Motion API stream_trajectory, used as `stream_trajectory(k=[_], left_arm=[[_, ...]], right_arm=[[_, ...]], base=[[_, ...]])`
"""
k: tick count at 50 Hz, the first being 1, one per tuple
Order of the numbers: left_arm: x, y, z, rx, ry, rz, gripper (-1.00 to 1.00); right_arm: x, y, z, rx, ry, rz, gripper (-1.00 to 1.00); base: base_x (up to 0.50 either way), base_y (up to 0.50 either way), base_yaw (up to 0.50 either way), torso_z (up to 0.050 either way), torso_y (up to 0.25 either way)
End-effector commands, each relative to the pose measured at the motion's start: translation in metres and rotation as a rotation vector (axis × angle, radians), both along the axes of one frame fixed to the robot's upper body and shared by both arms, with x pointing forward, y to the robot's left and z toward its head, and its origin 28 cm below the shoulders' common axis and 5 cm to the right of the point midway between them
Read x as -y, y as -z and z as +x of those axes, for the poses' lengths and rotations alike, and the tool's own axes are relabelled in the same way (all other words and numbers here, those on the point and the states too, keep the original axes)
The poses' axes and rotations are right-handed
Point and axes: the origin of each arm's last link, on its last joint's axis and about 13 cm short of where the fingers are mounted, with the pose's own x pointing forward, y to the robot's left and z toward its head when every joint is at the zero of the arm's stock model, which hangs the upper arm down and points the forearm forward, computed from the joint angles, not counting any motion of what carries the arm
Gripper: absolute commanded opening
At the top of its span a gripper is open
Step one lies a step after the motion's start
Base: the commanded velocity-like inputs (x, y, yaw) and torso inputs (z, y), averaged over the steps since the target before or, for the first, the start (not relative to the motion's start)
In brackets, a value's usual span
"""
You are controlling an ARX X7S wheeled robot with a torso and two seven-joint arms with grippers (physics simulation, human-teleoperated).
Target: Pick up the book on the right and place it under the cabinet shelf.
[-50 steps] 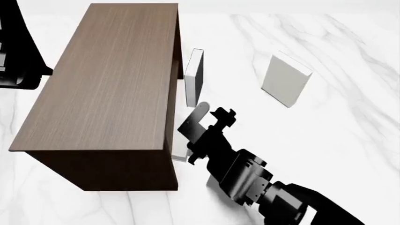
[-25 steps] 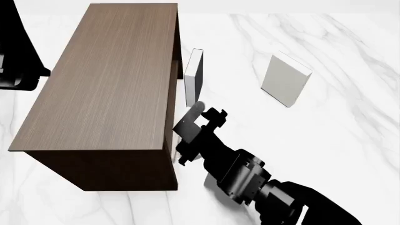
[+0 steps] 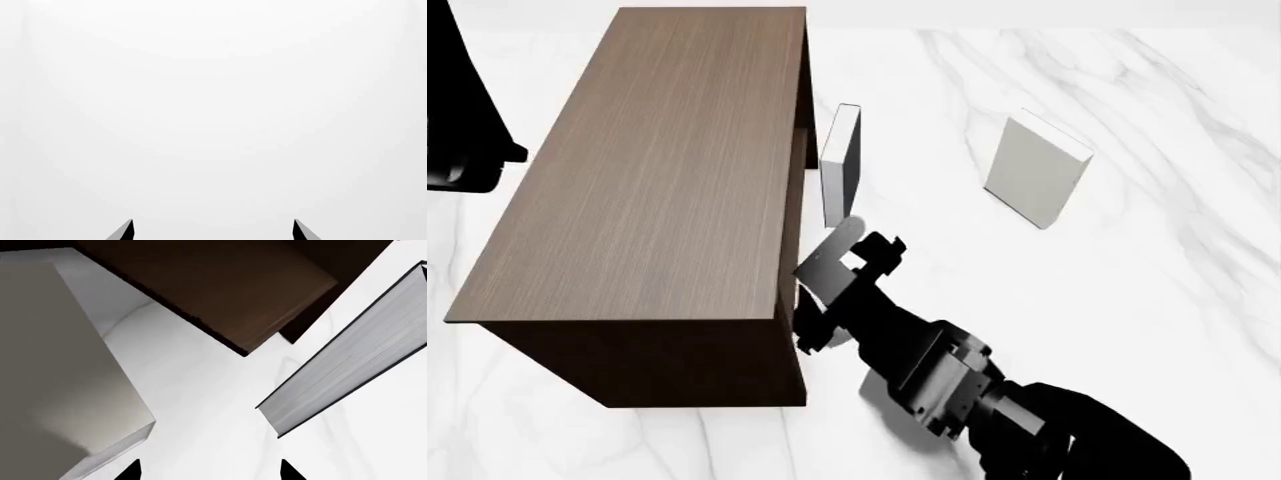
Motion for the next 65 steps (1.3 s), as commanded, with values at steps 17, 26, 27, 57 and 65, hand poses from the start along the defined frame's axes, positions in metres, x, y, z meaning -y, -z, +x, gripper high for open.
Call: stream_trajectory(k=[17, 26, 27, 57, 65], left_arm=[[-0.002, -0.001, -0.003, 0.011, 0.001, 0.0, 1.0], [-0.002, 0.001, -0.002, 0.008, 0.003, -0.002, 1.0], [-0.001, 0.001, -0.002, 0.007, 0.003, -0.001, 1.0], [0.006, 0.001, -0.001, -0.003, 0.015, 0.011, 1.0], [0.009, 0.0, -0.001, -0.011, 0.019, 0.02, 1.0]], right_arm=[[0.031, -0.002, 0.011, 0.027, 0.288, -0.216, 1.0], [0.044, -0.005, 0.013, 0.017, 0.323, -0.219, 1.0], [0.046, -0.005, 0.012, 0.016, 0.326, -0.218, 1.0], [0.082, -0.044, -0.024, 0.048, 0.378, -0.073, 1.0], [0.087, -0.064, -0.034, 0.083, 0.372, -0.005, 1.0]], base=[[0.0, 0.0, 0.0, -0.001, -0.002], [0.0, 0.0, 0.0, -0.001, -0.002], [0.0, 0.0, 0.0, 0.0, 0.0], [0.0, 0.0, 0.0, 0.0, -0.001], [0.0, 0.0, 0.0, 0.0, 0.0]])
